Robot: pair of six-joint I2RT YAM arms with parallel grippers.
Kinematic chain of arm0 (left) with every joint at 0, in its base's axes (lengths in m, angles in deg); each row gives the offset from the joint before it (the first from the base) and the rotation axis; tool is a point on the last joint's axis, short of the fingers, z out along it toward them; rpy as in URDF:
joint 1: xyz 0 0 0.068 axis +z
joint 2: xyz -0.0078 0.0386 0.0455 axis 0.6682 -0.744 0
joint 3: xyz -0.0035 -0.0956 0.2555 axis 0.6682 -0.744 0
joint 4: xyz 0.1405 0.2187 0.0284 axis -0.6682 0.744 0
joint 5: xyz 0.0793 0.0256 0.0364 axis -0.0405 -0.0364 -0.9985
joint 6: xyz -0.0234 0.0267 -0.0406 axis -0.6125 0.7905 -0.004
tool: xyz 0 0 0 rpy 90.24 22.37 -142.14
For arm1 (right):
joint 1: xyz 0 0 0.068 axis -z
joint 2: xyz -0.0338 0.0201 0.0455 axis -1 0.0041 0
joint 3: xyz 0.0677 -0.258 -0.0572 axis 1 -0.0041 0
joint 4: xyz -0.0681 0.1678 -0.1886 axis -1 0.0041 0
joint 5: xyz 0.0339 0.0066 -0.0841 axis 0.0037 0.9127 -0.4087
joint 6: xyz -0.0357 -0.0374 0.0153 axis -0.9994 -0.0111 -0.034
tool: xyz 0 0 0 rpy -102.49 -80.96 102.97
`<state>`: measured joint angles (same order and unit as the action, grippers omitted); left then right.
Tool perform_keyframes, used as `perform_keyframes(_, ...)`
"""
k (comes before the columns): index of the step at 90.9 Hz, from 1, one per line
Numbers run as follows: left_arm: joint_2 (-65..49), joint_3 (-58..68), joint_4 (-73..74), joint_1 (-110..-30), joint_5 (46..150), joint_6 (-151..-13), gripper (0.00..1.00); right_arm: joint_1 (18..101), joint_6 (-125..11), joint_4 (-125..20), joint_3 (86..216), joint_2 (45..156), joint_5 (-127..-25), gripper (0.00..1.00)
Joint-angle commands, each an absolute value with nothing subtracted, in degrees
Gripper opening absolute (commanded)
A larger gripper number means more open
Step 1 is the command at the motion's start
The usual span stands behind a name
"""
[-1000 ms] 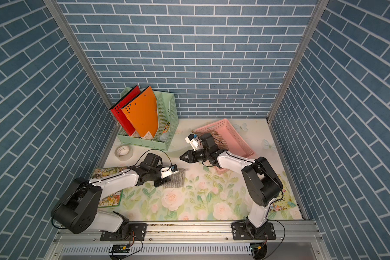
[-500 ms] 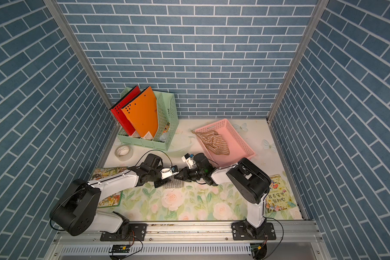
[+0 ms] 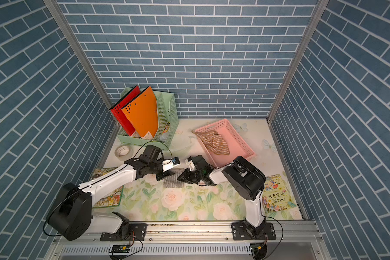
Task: Fold the square dishcloth
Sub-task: Fold the cleaning item at the center of the board, then smooth out the cleaning item at the center of the board.
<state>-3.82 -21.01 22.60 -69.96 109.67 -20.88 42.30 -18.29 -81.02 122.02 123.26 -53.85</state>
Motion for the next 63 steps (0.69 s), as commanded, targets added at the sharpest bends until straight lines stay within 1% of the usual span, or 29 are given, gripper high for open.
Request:
perform_keyframes(1,-6.3,-22.56,27.01,-69.96,109.99,-19.25,0.44,42.66,-22.01,-73.9,122.58,122.47,-59.99,0.21)
perform_keyframes(17,-10.71,-27.47,21.77,-69.95,103.63,-17.59,0.41,42.61,-21.18,-74.9,121.59,118.33,-59.11,0.21)
perform_keyframes(33,-14.5,-28.18,20.41,-70.62,100.71,-19.1,0.4,41.21,-14.87,-83.7,116.65,114.58,-57.23,0.21)
perform_keyframes(46,-12.93,-27.48,21.49,-70.73,100.57,-19.72,0.4,38.64,-11.28,-89.0,114.37,114.88,-55.84,0.21)
perform_keyframes(63,-9.97,-25.46,24.88,-70.73,102.8,-20.18,0.41,37.46,-10.74,-90.44,114.15,118.18,-56.01,0.21)
